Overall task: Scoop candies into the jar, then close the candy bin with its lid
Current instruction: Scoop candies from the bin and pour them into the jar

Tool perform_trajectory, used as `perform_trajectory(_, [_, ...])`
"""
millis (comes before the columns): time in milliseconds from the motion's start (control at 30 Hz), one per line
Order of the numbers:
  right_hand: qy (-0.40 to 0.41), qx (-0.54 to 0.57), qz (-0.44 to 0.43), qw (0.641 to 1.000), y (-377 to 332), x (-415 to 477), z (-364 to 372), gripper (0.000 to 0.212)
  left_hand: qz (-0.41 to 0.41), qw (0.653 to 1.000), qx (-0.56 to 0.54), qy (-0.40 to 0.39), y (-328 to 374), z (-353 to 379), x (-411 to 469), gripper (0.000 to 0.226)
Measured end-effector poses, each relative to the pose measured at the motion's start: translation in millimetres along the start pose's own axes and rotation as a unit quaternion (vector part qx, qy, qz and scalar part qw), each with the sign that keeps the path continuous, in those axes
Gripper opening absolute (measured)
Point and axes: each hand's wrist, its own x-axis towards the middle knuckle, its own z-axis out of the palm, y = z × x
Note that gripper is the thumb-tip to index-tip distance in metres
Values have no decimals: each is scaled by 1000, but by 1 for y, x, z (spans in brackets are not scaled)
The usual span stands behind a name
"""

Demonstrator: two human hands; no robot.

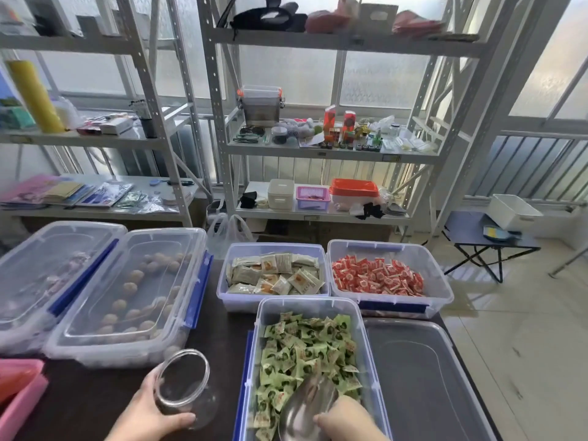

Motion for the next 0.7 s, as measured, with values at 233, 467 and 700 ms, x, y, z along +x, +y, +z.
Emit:
perform_trajectory(233, [-72, 58, 104, 990, 12, 0, 49, 10, -40, 998, 0, 39, -6, 19, 6, 104])
perform_trajectory(467, [83, 222, 79, 968, 14, -6, 70, 24, -13, 997, 75, -2, 11, 23, 13, 97])
perform_trajectory(700, [55, 554, 155, 816, 10, -1, 78, 26, 36, 992, 114, -39, 33, 29, 15, 94])
